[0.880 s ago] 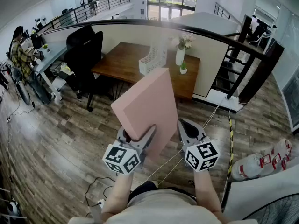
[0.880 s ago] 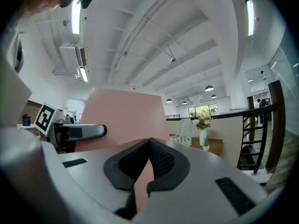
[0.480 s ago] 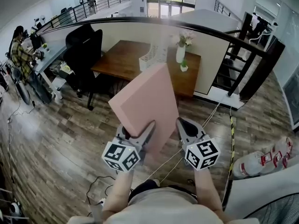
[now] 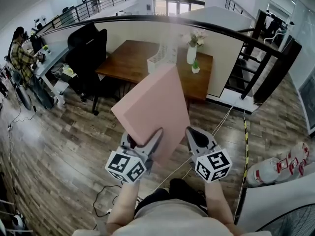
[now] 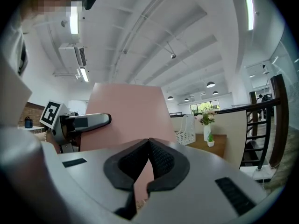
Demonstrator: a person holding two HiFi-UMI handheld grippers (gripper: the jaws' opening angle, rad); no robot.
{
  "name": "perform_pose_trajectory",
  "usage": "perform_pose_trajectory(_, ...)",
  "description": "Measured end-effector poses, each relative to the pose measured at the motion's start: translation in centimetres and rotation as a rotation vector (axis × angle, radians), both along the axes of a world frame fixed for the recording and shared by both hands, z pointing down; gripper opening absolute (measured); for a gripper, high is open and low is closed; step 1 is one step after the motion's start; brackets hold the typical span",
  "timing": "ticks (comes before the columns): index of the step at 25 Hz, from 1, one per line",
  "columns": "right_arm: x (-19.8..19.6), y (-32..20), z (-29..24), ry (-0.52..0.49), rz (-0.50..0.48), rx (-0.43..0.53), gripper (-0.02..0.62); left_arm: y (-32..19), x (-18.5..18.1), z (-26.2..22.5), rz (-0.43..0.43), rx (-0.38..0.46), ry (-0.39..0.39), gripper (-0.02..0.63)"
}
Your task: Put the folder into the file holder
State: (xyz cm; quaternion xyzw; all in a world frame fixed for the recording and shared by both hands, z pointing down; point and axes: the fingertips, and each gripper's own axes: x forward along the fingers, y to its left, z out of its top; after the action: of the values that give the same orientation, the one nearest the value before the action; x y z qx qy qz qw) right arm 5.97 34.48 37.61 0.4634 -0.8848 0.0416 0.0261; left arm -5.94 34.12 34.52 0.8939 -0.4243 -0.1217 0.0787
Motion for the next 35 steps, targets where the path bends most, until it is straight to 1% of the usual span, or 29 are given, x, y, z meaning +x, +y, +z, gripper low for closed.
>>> perform_pose_trajectory(6,0.4,-2.7,0.4,-0.014,0.006,-0.006,-0.002,-2.2,-0.4,1.0,-0.021,-0.026,0.004,0.328)
perform_pose_trajectory(12,-0.4,-7.7,0.6,-0.026,-0.028,-0.001,-0.002,-6.6,-0.7,1.7,-0.042,-0.036,0.005,0.328)
perform_pose_trajectory(17,-0.1,-13.6,1.0,-0.037,-0.044,-0.009,-0.002,-11.8,-0.8,1.6,-0.066,-0.027,-0.001,0.328)
perform_pose_trajectory(22,-0.1,-20.4,1.1,-0.031,-0.084,-0.027,-0.002,-18.2,-0.7,0.9,-0.094,-0.026,-0.002,0.328)
perform_pose_trajectory(30,1.6,-31.1,0.1,-0.039,-0.12,-0.011,-0.002,-28.1,0.7,-1.4,-0.132,0.033,-0.005,0.327)
perform_pose_trajectory(35,3.0,-35.8,-0.4,-0.057,-0.132,-0.002,-0.002,-32.2,2.0,-2.2,-0.146,0.05,-0.025,0.327)
